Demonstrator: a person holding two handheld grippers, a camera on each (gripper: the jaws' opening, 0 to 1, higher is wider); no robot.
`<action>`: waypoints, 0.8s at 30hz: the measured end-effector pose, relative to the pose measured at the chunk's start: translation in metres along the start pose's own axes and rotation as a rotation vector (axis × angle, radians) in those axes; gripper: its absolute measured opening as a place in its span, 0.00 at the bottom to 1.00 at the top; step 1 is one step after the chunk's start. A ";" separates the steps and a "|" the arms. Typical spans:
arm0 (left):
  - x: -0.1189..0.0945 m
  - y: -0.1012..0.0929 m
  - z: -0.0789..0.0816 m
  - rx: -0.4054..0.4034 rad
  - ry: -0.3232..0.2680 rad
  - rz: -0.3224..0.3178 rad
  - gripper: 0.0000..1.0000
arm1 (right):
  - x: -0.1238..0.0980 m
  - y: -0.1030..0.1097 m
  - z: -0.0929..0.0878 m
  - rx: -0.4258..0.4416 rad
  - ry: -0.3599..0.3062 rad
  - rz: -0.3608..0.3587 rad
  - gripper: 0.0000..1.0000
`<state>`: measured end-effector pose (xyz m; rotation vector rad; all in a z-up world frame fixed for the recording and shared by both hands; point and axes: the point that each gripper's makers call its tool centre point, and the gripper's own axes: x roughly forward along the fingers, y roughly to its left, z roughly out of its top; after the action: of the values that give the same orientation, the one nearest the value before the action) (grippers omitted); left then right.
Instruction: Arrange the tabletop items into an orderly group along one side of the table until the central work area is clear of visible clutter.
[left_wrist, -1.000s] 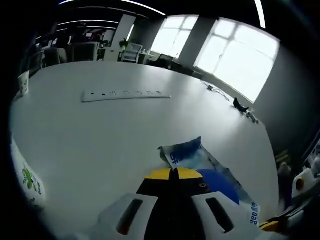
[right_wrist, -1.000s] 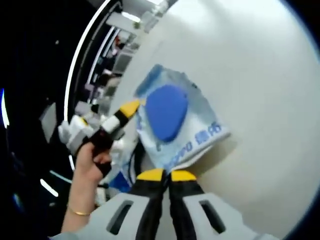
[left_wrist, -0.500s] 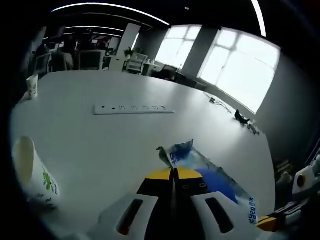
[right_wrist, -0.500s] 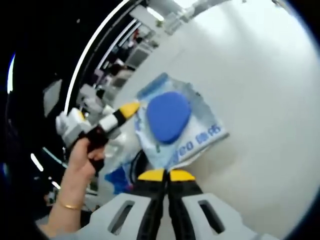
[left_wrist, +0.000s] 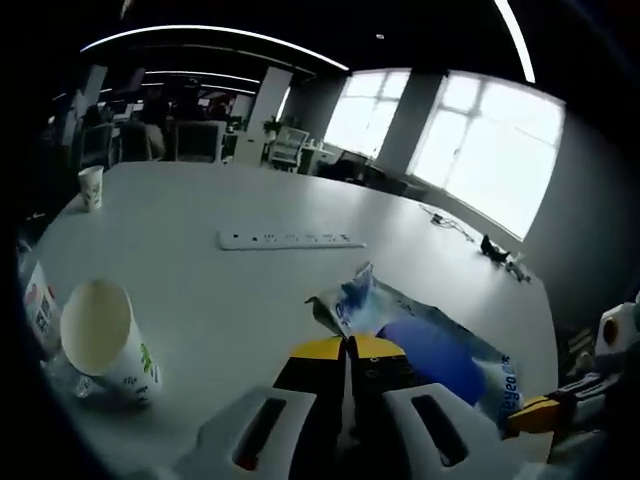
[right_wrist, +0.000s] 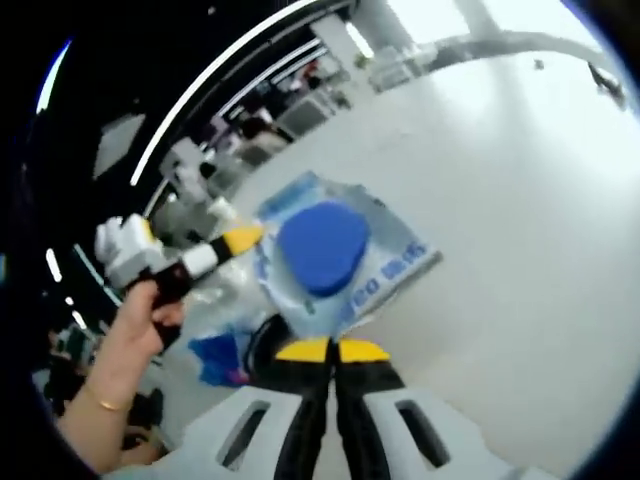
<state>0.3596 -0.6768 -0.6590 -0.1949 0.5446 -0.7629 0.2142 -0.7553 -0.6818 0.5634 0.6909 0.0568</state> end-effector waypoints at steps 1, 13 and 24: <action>-0.002 0.001 0.000 -0.011 -0.007 0.006 0.00 | 0.000 -0.001 0.002 -0.005 -0.004 -0.003 0.00; -0.020 0.008 -0.006 -0.070 -0.052 0.057 0.00 | 0.006 -0.013 0.026 -0.061 -0.024 -0.023 0.00; -0.034 0.017 -0.011 -0.125 -0.100 0.093 0.00 | 0.022 -0.014 0.049 -0.139 -0.011 0.005 0.00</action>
<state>0.3435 -0.6402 -0.6612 -0.3194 0.5034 -0.6259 0.2597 -0.7856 -0.6708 0.4316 0.6694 0.1059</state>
